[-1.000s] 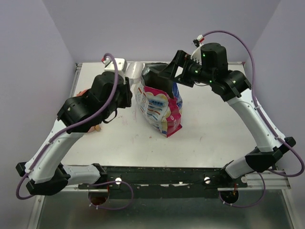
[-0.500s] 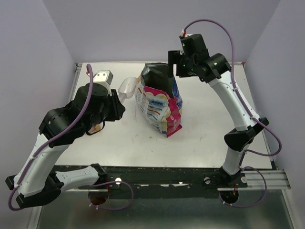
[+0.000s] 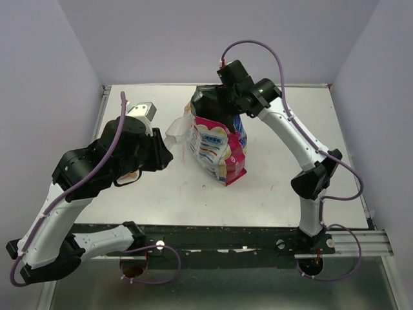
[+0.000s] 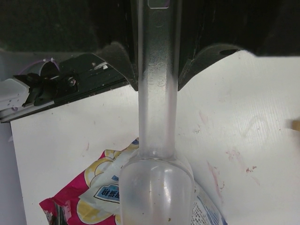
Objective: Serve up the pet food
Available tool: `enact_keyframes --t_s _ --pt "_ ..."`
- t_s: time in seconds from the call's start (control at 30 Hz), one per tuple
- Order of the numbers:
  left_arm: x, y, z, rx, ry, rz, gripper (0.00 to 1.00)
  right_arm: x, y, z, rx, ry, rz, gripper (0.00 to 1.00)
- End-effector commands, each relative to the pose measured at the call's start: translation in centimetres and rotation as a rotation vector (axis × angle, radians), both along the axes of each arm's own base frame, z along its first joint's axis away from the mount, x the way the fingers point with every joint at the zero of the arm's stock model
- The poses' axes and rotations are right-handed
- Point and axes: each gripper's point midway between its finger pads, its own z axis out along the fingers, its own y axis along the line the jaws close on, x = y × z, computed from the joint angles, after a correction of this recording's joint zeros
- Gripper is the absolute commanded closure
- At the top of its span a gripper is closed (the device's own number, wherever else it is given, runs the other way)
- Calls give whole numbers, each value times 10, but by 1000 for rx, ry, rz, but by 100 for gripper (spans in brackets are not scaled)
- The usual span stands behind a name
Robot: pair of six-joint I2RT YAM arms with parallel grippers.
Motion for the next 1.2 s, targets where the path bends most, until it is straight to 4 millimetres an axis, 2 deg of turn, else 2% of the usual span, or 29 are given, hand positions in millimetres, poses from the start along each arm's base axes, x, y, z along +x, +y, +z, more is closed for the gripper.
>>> enact_keyframes --t_s 0.0,0.1,0.13,0.2,0.3,0.43,0.6,0.7,0.77,0.83,0.93,1.07,1.1,1.17 --pt "-10 -5 -1 -14 50 -45 100 3 -8 -20 -167 -7 -70 38" --pt "-12 -10 -2 -22 57 -74 100 2 -10 -24 -238 -33 -114 44" --pt "-14 -11 -2 -25 59 -84 100 3 -14 -24 -250 -40 -139 49" --pt "-16 -11 -3 -31 55 -99 100 5 -17 -16 -255 -74 -177 60" --pt "-21 -6 -2 -29 29 -117 100 8 -20 1 -233 -123 -192 64" --pt "-27 1 0 -14 3 -143 100 9 -1 -6 -198 -96 -88 64" --pt "-36 5 4 -29 -18 -172 100 10 4 -16 -202 -52 -115 52" --pt "-42 10 3 -23 -28 -190 100 13 6 -14 -173 -64 -134 51" --pt "-46 15 3 -15 -34 -199 100 15 4 -17 -194 -69 -143 57" --pt "-49 17 3 -9 -44 -214 100 17 0 -21 -229 -72 -156 68" --pt "-51 21 2 -5 -66 -223 100 21 -12 -19 -292 -107 -191 99" --pt "-52 20 7 -11 -87 -243 100 25 -23 9 -273 -162 -195 100" --pt "-52 19 8 -14 -91 -248 100 28 -29 13 -247 -155 -197 100" --pt "-52 15 8 -18 -90 -260 100 36 -56 26 -190 -148 -234 100"
